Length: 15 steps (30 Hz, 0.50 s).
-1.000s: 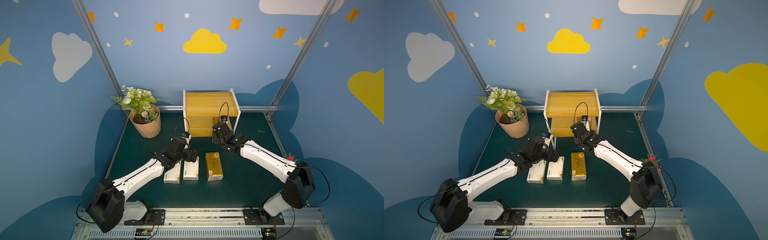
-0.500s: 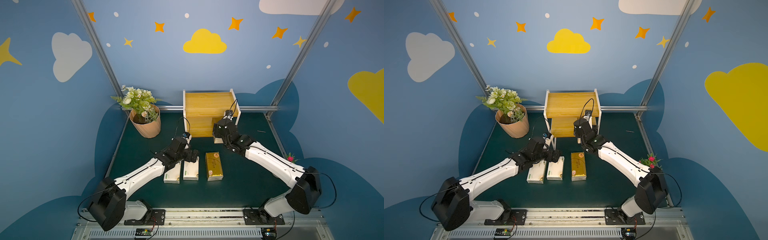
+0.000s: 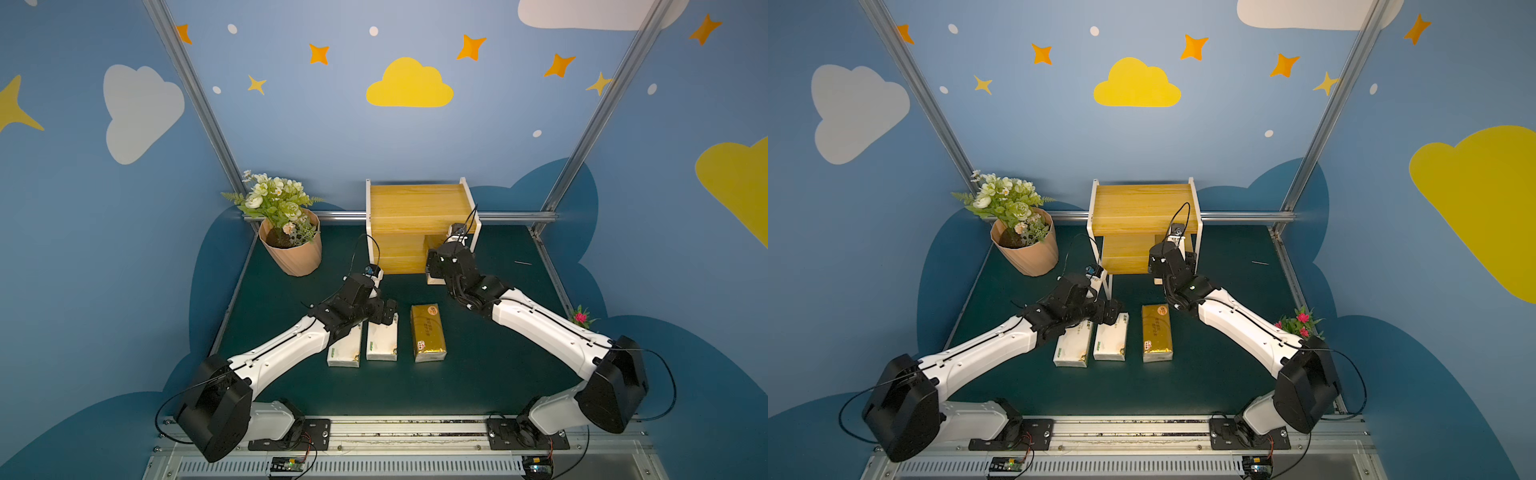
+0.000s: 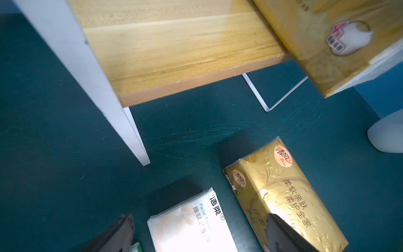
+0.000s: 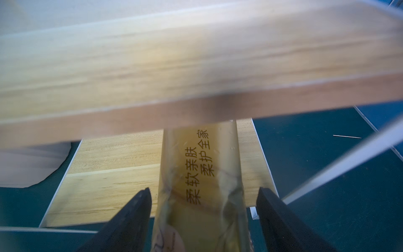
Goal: Place the tissue boxes on the shelf by color
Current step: Place a box of tissues on the shelf.
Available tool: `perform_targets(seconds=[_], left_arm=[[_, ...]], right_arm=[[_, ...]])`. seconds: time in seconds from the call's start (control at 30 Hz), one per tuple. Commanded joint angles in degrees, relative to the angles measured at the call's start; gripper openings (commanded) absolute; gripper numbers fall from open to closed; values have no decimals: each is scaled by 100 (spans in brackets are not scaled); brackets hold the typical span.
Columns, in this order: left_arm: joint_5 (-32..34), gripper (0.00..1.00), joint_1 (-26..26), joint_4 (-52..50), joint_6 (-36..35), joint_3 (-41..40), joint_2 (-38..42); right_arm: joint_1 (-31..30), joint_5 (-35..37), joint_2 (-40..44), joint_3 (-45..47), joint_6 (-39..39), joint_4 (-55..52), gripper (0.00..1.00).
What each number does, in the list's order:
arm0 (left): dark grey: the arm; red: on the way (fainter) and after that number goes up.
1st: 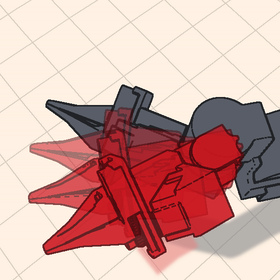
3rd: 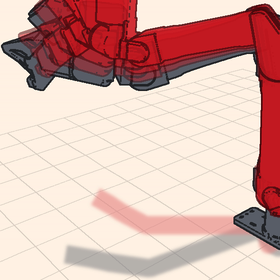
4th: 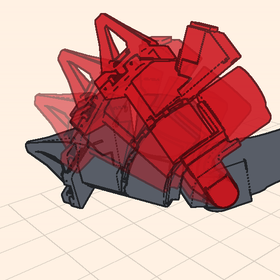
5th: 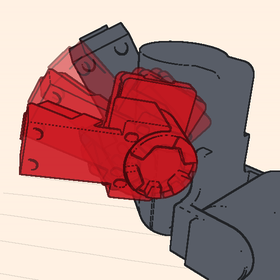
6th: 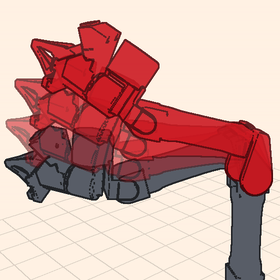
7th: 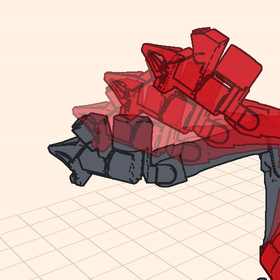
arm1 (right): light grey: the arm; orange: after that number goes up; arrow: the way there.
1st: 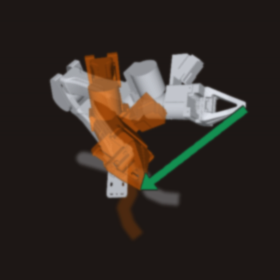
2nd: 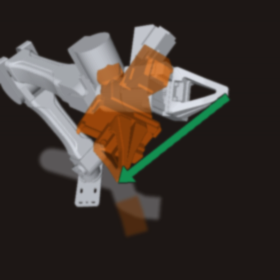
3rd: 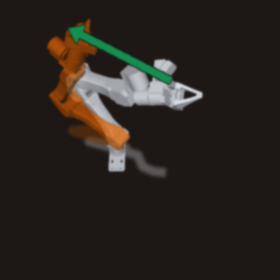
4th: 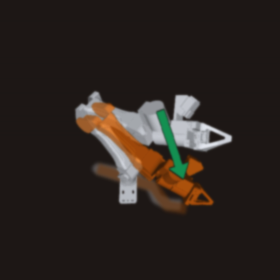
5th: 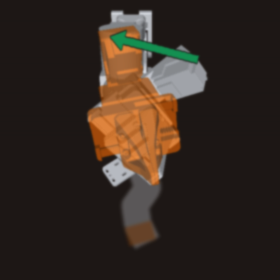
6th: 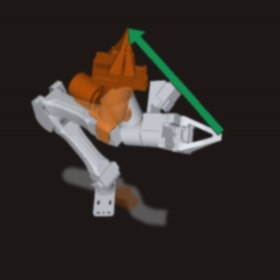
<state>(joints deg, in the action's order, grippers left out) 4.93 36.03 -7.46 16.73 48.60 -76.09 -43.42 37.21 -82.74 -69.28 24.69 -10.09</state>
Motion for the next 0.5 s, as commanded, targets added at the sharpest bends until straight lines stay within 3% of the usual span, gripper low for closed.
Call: perform_targets(seconds=[0.0,0.2,0.3,0.37,0.47], left_arm=[[17,100,10,59,-3,7,2],[21,100,6,83,-12,9,-37],[73,100,10,79,-21,-7,-14],[130,100,10,70,-10,-17,-2],[201,100,15,57,-7,-39,14]], right_arm=[[-44,-73,390,141,94,142,81],[-84,-525,881,491,171,149,79],[-135,-587,1216,625,513,-219,72],[-188,-572,1436,724,715,-433,60],[-311,-332,1720,806,972,-883,25]])
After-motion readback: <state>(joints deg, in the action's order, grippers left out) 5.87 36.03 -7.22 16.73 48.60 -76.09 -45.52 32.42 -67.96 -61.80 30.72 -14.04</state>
